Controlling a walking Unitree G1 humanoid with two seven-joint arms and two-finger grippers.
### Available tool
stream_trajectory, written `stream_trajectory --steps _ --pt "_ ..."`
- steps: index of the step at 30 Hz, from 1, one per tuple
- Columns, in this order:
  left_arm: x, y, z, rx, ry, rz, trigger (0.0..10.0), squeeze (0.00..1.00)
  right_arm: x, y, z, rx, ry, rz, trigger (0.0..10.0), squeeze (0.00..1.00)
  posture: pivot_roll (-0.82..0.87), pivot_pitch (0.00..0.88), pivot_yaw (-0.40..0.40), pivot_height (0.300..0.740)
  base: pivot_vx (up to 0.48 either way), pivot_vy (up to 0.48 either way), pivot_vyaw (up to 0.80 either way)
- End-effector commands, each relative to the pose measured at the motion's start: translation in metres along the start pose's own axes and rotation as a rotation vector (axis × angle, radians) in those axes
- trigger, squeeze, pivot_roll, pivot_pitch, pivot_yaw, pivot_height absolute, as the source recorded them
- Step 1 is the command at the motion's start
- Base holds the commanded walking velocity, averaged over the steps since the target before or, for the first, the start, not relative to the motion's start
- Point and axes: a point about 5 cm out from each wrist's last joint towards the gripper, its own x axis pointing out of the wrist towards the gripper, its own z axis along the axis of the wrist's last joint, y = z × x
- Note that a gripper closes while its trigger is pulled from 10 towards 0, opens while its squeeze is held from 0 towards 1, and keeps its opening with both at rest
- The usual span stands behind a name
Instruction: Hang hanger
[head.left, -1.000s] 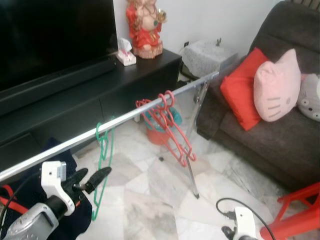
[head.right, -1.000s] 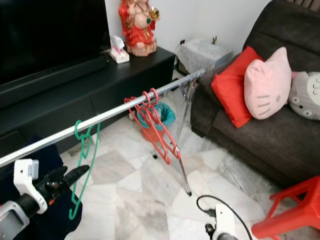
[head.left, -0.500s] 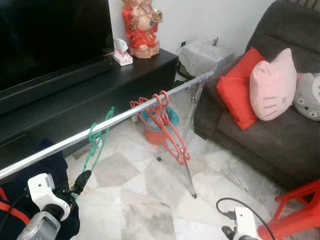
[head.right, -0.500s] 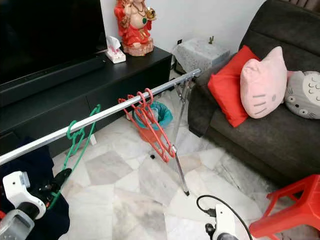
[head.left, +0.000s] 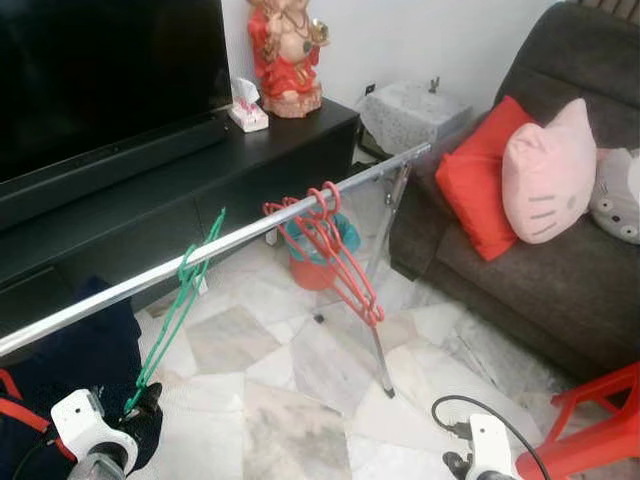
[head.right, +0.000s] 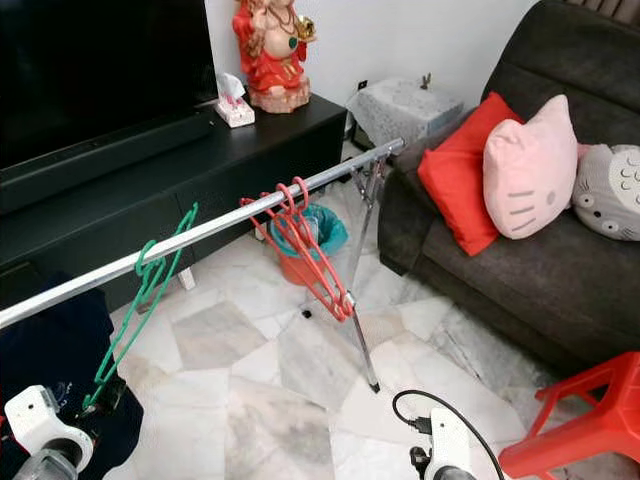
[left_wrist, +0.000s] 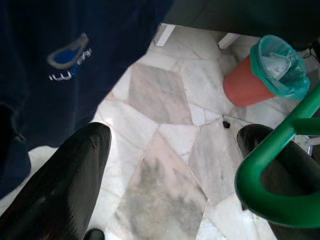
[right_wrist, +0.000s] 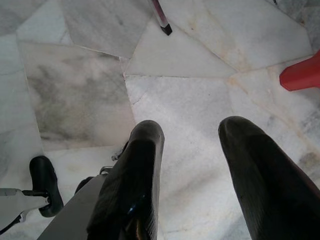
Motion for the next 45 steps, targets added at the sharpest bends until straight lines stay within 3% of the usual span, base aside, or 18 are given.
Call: stream_trajectory --steps 1,4,6,7,9,10,13,26,29,30,35,45 --pt "0.002 0.000 0.000 -0.003 -0.008 0.001 10.0 0.00 -0.001 -0.003 -0.002 -0.002 0.004 -0.008 10.0 0.00 0.10 0.000 -0.075 0.740 0.000 0.000 0.00" --pt "0.002 -0.002 0.002 -0.002 -0.014 -0.037 10.0 0.00 -0.001 -0.003 -0.002 -0.005 0.004 -0.007 10.0 0.00 0.10 0.000 -0.077 0.740 0.000 0.000 0.00" --pt "0.001 -0.002 0.000 0.091 0.010 -0.063 10.0 0.00 -0.001 -0.003 -0.002 -0.009 0.005 -0.006 10.0 0.00 0.10 0.000 -0.077 0.740 0.000 0.000 0.00" --pt "0.000 -0.001 -0.003 0.176 0.034 -0.078 10.0 0.00 -0.001 -0.003 -0.002 -0.013 0.006 -0.004 10.0 0.00 0.11 0.000 -0.077 0.740 0.000 0.000 0.00" --pt "-0.001 0.002 -0.007 0.250 0.056 -0.081 10.0 0.00 -0.001 -0.003 -0.002 -0.016 0.007 -0.004 10.0 0.00 0.11 0.000 -0.076 0.740 0.000 0.000 0.00" --pt "-0.003 0.009 -0.014 0.329 0.089 -0.068 10.0 0.00 -0.001 -0.003 -0.002 -0.021 0.008 -0.003 10.0 0.00 0.11 0.000 -0.075 0.740 0.000 0.000 0.00" --pt "-0.008 0.023 -0.029 0.437 0.155 -0.033 10.0 0.00 -0.001 -0.003 -0.002 -0.030 0.010 -0.001 10.0 0.00 0.10 0.000 -0.071 0.740 0.000 0.000 0.00" --pt "-0.028 0.044 -0.082 0.601 0.392 0.043 10.0 0.00 -0.001 -0.003 -0.006 -0.037 0.018 -0.007 10.0 0.00 0.10 0.000 -0.065 0.740 0.000 0.000 0.00" --pt "-0.035 0.051 -0.097 0.671 0.512 0.051 10.0 0.00 -0.001 -0.002 -0.007 -0.032 0.019 -0.009 10.0 0.00 0.09 0.000 -0.060 0.740 0.000 0.000 0.00" --pt "-0.039 0.054 -0.103 0.745 0.582 0.032 10.0 0.00 -0.001 -0.002 -0.008 -0.023 0.019 -0.012 10.0 0.00 0.07 0.000 -0.048 0.740 0.000 0.000 0.00" --pt "-0.043 0.061 -0.106 0.757 0.630 0.062 10.0 0.00 -0.001 -0.001 -0.010 0.017 0.014 -0.020 10.0 0.00 0.06 0.000 -0.046 0.740 0.000 0.000 0.00" --pt "-0.033 0.052 -0.100 0.733 0.598 0.041 10.0 0.00 -0.001 0.003 -0.016 0.105 0.024 -0.017 10.0 0.00 0.05 0.000 -0.033 0.740 0.000 0.000 0.00"
